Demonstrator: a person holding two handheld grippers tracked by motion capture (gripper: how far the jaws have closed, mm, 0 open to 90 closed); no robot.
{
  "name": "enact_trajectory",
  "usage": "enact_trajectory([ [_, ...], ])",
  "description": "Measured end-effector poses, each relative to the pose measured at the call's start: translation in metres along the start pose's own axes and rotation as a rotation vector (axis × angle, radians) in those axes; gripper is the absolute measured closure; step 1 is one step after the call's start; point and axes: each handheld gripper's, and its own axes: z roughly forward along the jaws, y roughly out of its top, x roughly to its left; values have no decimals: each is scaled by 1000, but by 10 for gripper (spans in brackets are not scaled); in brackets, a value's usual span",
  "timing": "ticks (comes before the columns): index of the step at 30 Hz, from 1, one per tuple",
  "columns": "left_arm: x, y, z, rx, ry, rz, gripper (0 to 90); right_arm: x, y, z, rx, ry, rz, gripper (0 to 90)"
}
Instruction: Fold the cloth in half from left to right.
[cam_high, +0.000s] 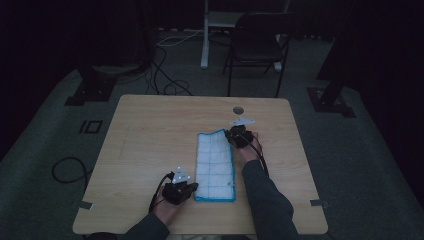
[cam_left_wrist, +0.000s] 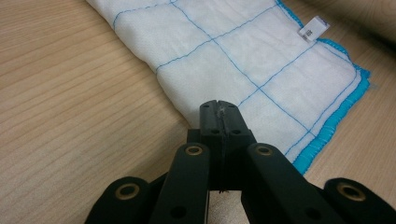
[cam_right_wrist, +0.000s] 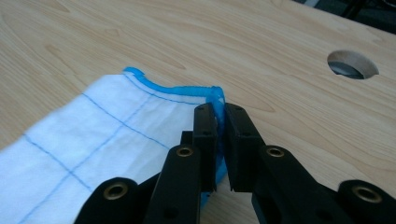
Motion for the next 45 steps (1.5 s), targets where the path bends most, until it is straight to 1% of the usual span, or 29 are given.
enact_trajectory([
  [4, 0, -1, -1, 0, -1, -2, 900, -7, -1, 4, 18, -21, 8, 832],
  [7, 0, -2, -1, -7, -3, -9, 900, -13, 2, 2, 16, -47, 21, 808],
  [11, 0, -2, -2, -12, -3, -11, 895, -21, 6, -6, -9, -52, 41, 787],
  [16, 4, 0, -7, -32, 7, -17, 850, -30, 4, -11, -15, -52, 69, 755],
  [19, 10, 5, -10, -47, 15, -27, 820, -30, 2, -11, -10, -48, 68, 726],
  [21, 14, 8, -11, -59, 19, -34, 809, -28, 1, -10, -10, -44, 56, 702],
  [24, 17, 12, -13, -66, 18, -23, 794, -25, 0, -10, -9, -40, 54, 684],
  [26, 19, 18, -15, -76, 21, -11, 786, -24, 0, -9, -9, -33, 56, 665],
  [30, 24, 26, -16, -87, 27, -9, 773, -23, 0, -9, -16, -25, 54, 656],
  [33, 29, 29, -14, -85, 24, -17, 754, -22, -1, -10, -22, -19, 54, 648],
  [34, 30, 30, -14, -83, 26, -13, 753, -22, -1, -10, -22, -17, 54, 646],
  [37, 32, 31, -13, -88, 31, -25, 751, -22, -2, -10, -19, -14, 56, 638],
  [42, 35, 32, -10, -87, 39, -30, 737, -23, -5, -10, -21, -12, 60, 635],
  [44, 37, 33, -9, -80, 49, -30, 735, -23, -7, -11, -19, -8, 63, 630],
  [45, 38, 33, -8, -78, 50, -35, 735, -24, -8, -11, -18, -9, 65, 629],
])
